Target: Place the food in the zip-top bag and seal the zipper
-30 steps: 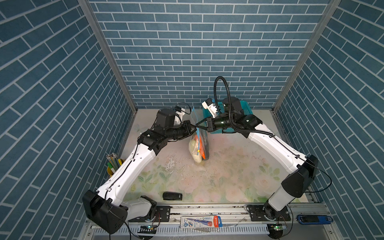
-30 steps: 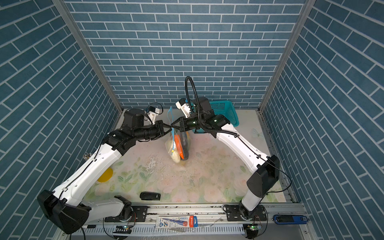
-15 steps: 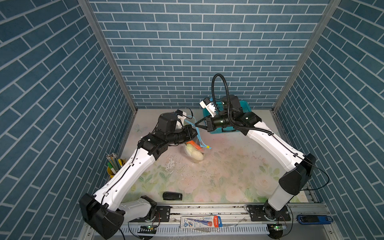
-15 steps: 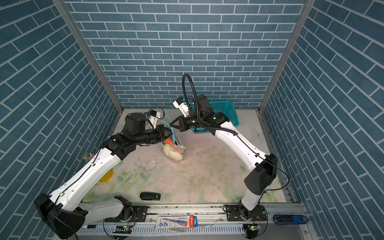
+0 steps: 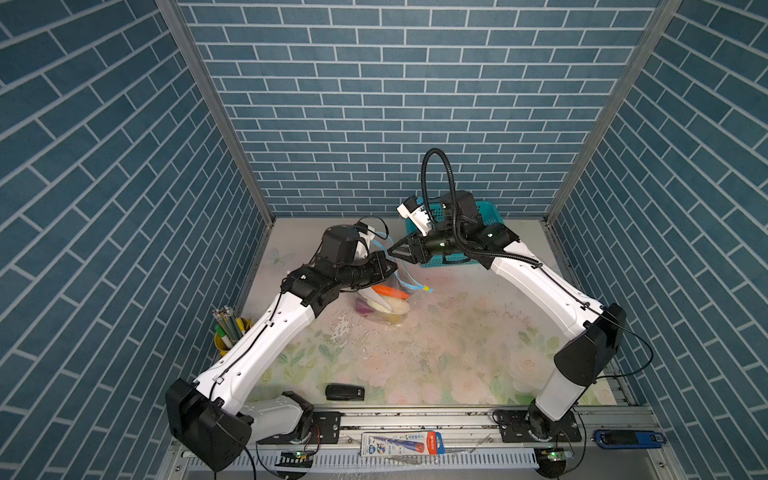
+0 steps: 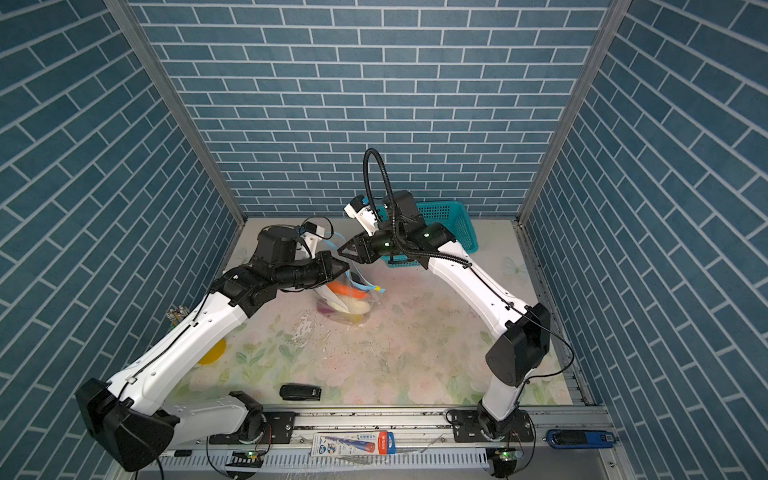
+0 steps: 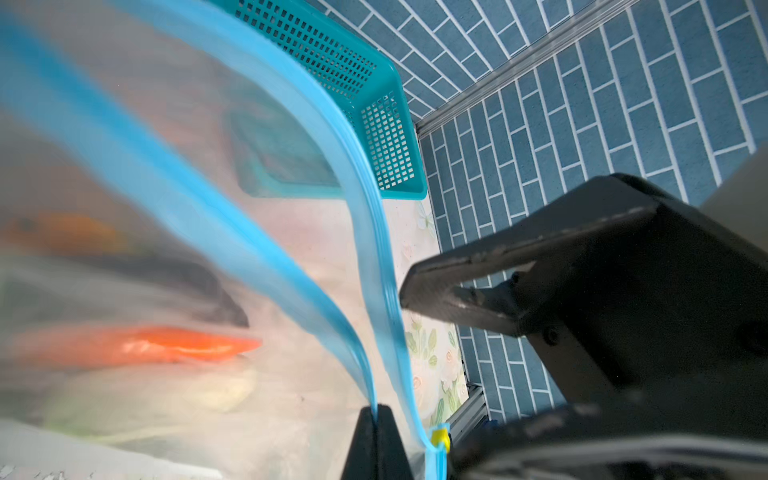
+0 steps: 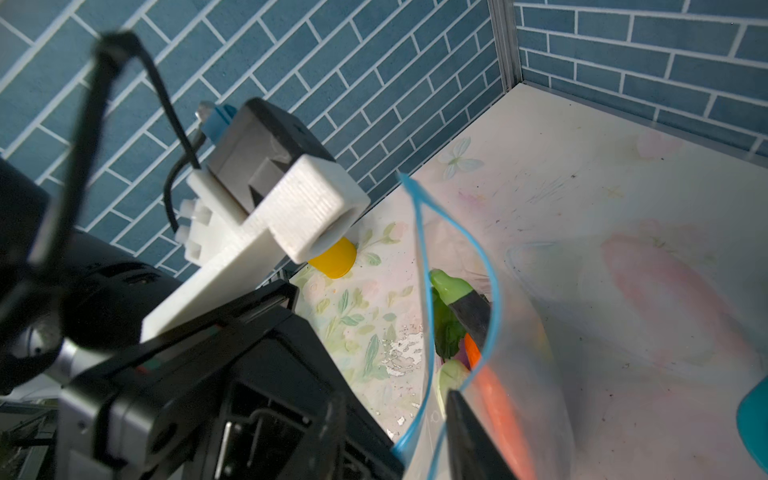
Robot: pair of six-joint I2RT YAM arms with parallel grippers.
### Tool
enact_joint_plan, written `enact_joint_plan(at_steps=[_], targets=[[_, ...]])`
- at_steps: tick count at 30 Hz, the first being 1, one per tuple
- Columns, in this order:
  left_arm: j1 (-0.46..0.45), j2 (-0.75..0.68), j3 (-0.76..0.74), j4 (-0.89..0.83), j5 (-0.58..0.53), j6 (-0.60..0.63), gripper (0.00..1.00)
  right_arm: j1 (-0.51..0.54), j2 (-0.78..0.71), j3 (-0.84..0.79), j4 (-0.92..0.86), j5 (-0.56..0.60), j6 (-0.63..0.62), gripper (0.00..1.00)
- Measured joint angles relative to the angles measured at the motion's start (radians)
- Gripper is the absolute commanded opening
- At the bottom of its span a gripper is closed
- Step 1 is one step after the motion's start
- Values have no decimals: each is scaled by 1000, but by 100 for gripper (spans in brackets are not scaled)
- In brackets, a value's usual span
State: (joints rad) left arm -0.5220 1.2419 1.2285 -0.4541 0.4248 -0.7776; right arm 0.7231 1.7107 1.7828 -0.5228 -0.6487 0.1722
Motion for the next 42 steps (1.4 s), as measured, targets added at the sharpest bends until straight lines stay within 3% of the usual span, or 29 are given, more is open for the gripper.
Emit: enact_joint_plan(at_steps=[4,11,17,28,35,42], targets=[[2,-1,0,-2,-5,5,0,0,-116,-104,67,18,-66,55],[6,-2,9,-4,-5,8,0,-3,-460,-496,292,114,-170,56],[6,-3,11,-5,-5,9,0,-25,-605,-813,512,167,-177,56],[6,-3,13,-4,-4,9,0,-46,-573,-1206,982,156,-31,43],[6,-3,17,-4,-2,9,0,-46,-517,-1236,1177,159,5,18],[6,-3,17,-5,-2,9,0,-46,-517,-1257,1268,158,6,10]])
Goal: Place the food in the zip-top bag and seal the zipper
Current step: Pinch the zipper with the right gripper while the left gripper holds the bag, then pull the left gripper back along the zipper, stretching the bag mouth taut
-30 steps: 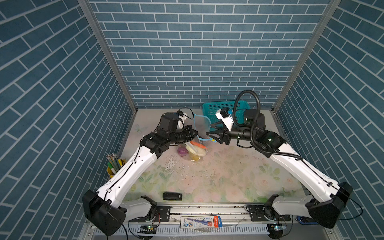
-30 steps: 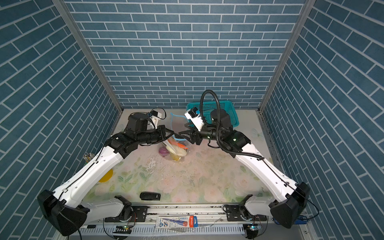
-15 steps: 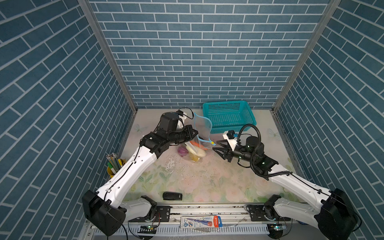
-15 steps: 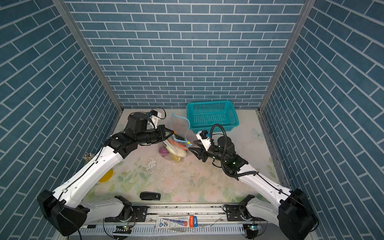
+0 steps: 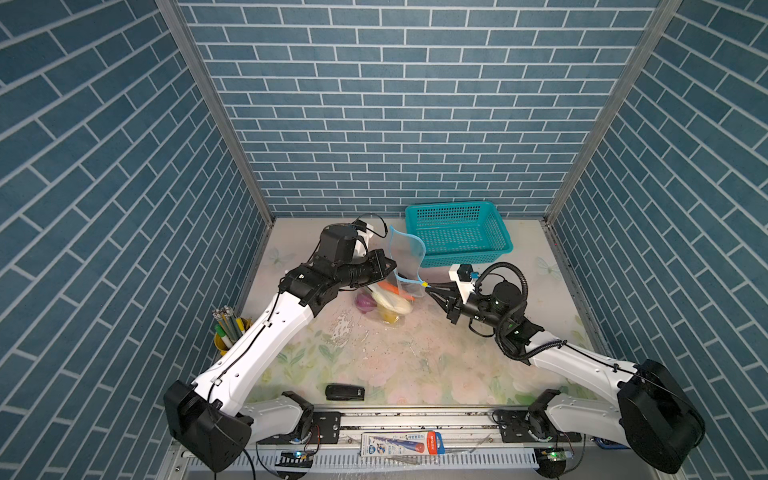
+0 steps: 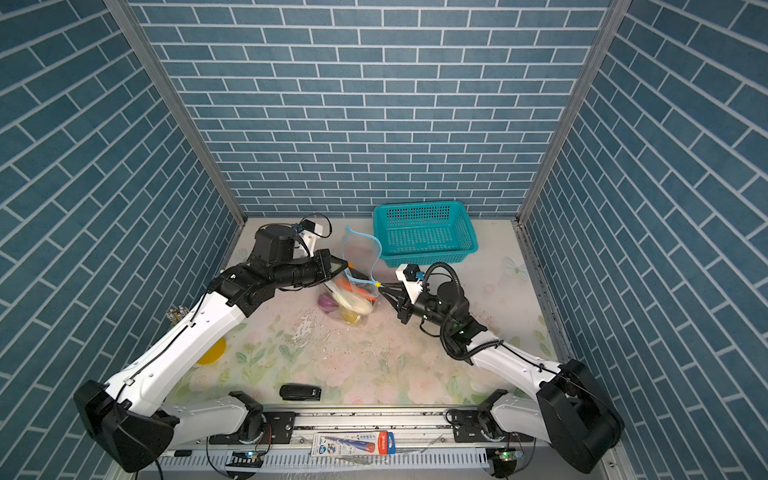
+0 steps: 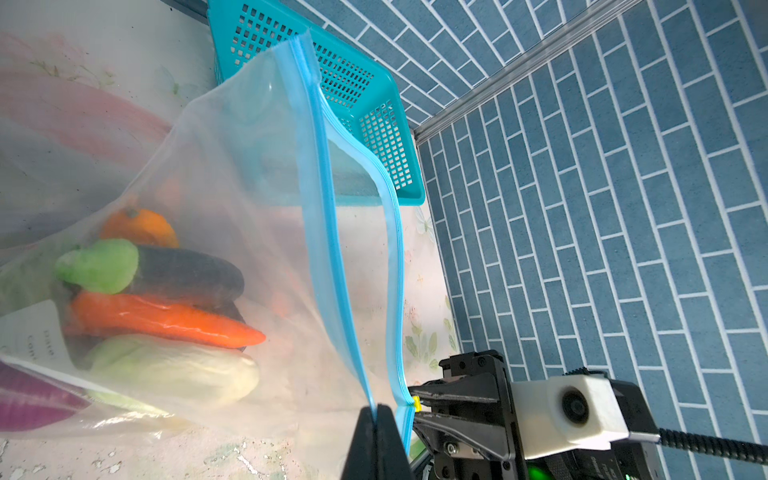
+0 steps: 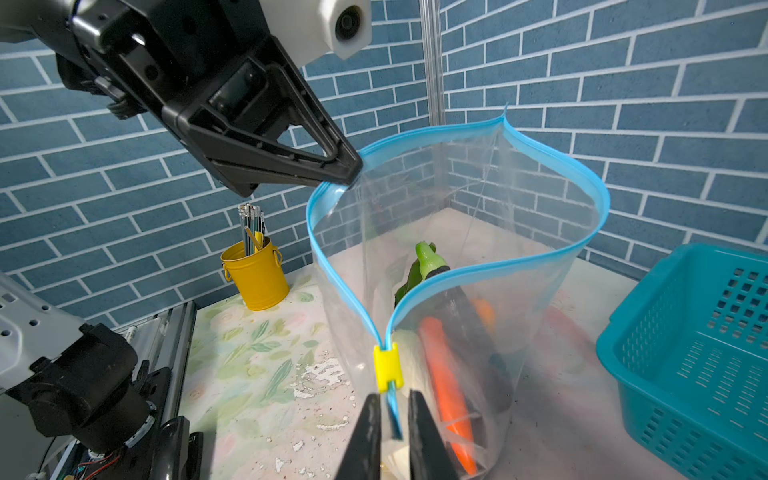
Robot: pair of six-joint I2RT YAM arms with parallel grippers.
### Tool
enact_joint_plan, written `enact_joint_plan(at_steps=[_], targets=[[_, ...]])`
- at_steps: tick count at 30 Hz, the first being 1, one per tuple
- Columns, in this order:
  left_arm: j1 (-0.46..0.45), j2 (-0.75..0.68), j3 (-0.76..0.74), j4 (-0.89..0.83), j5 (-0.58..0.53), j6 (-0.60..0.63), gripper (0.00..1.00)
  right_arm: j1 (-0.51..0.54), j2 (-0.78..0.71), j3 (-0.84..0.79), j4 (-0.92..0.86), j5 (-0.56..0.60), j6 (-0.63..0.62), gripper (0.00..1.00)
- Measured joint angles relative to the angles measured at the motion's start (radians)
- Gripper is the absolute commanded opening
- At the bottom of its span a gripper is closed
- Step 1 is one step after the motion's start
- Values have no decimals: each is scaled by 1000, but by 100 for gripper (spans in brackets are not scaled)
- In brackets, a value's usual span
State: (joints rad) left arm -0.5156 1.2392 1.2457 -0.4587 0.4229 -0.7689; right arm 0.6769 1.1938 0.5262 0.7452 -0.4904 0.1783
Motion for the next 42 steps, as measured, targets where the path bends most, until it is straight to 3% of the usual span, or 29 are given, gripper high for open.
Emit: enact_joint_plan(at_steps=[5,14,28,36,42], targets=[[0,0,2,0,0,0,0,0,-1,0,10,-11,-1,0],[1,0,9,0,0,2,0,-2,-46,0,-32,-37,-26,0],[6,-1,30,-11,-12,11,1,-45,-99,174,-347,-130,-166,0],[36,-17,50,-22,-12,47,41,-69,-90,353,-599,-219,-301,0],[127,-46,45,18,14,112,75,-97,-63,486,-827,-292,-478,0]])
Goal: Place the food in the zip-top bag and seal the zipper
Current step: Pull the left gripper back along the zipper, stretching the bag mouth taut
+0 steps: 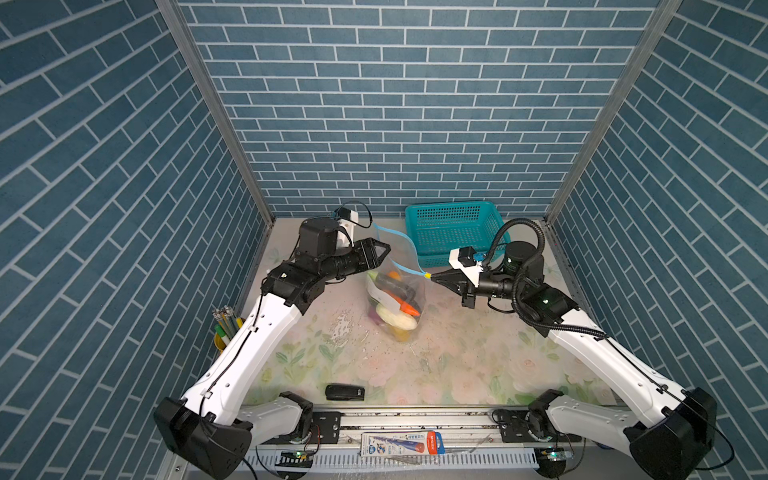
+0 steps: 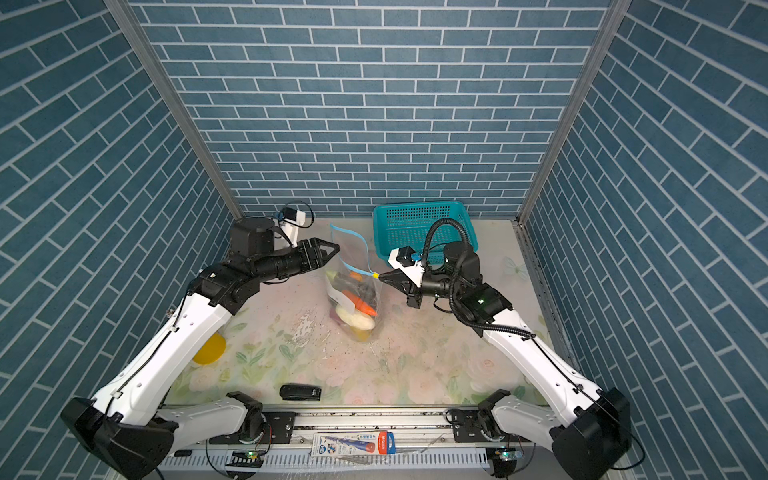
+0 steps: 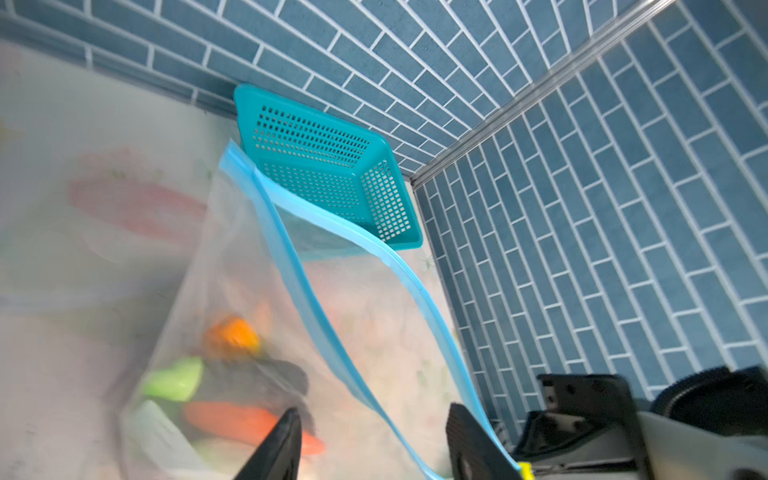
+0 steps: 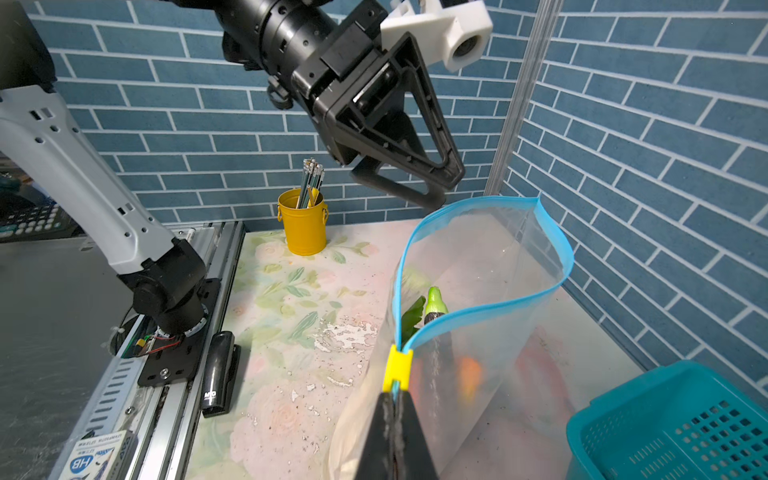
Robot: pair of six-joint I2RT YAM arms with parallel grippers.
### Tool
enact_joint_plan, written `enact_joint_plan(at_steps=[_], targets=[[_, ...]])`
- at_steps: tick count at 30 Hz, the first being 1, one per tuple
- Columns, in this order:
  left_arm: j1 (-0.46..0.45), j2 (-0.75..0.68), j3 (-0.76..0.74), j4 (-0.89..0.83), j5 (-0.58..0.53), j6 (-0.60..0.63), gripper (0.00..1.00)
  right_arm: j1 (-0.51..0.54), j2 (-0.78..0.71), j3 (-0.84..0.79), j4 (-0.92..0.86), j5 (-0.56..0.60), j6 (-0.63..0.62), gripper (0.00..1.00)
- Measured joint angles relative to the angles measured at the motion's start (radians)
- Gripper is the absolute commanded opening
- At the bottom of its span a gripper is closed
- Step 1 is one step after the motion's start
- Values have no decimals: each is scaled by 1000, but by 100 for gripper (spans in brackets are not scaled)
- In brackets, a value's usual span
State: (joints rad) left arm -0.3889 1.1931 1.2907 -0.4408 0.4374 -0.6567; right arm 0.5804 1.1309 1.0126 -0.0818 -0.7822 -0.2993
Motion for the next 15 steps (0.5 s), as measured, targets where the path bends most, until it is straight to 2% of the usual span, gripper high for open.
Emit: enact_joint_plan(at_steps=[2,4,9,15], targets=[[39,-10,-18,40,17,28,84,-11,0,6,-37,-5,-49,0],[71,-13,-40,80,35,52,87,-20,1,6,-69,-7,-87,0],[142,26,-79,191,97,67,89,-39,2,6,-108,-16,-159,0],[155,159,-61,287,152,9,89,-48,15,6,-124,-28,-208,0]])
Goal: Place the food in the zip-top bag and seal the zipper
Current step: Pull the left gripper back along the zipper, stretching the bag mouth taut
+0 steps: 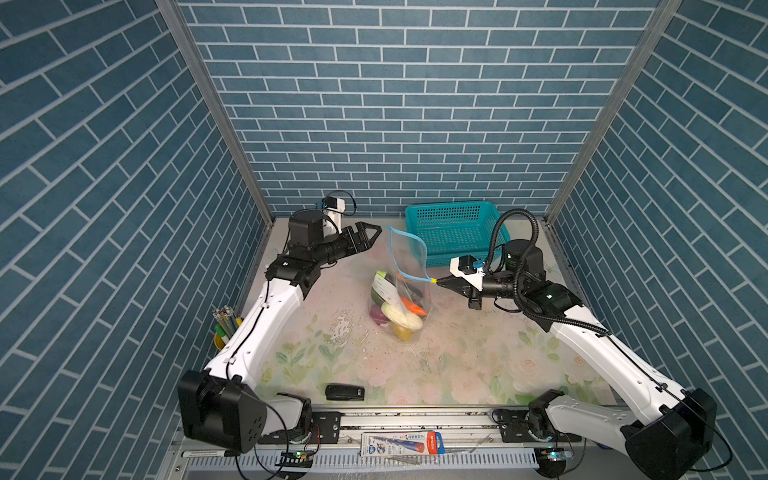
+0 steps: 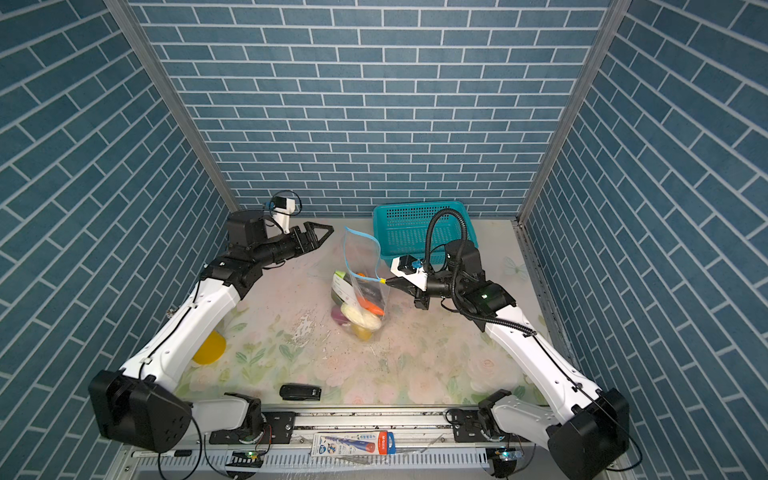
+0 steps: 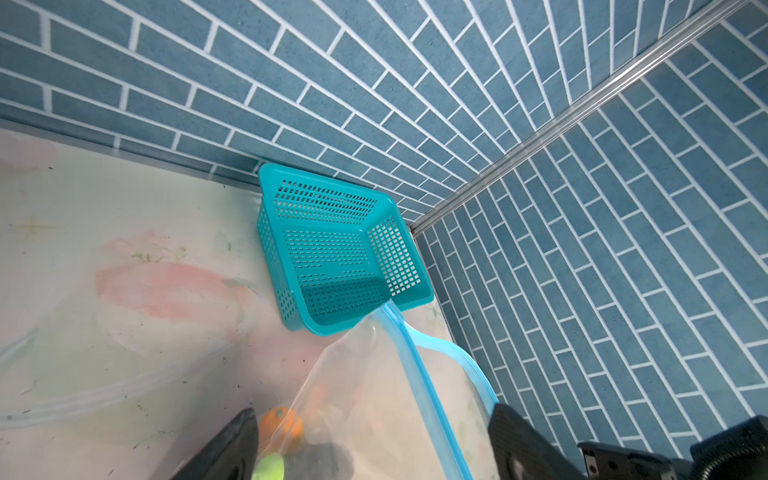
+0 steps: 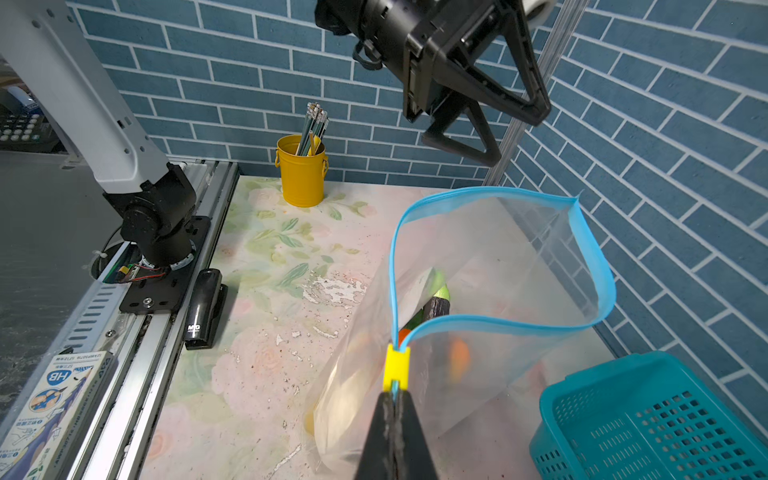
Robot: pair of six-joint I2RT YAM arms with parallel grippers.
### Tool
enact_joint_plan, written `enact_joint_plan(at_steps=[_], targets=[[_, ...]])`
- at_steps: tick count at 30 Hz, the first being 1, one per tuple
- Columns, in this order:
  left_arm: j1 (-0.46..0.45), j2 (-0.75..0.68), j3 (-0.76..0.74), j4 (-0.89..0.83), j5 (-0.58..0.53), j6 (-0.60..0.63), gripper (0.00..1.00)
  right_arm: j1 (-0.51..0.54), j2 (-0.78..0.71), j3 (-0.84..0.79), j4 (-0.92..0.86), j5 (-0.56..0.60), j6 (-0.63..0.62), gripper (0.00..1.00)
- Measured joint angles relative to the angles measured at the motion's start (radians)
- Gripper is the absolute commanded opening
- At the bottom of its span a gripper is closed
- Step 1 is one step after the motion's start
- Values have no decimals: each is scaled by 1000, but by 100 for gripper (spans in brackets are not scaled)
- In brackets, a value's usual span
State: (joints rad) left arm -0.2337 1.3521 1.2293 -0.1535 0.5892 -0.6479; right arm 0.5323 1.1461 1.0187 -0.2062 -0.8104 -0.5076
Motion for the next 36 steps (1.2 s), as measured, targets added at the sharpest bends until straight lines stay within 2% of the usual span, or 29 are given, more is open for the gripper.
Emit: enact_joint_plan(at_steps=[12,18,24,31,36], targets=[[-29,165,117,60,90,-26,87,-11,4,0,-1,-16,-25,0],[-26,219,146,81,154,69,87,-19,4,0,-3,-30,-25,0],[-6,293,197,159,292,158,87,-35,10,3,-4,-52,-26,0],[-2,378,212,229,420,166,87,-56,14,3,-5,-71,-44,0],[0,381,212,265,482,165,81,-75,29,3,-3,-87,-48,0]])
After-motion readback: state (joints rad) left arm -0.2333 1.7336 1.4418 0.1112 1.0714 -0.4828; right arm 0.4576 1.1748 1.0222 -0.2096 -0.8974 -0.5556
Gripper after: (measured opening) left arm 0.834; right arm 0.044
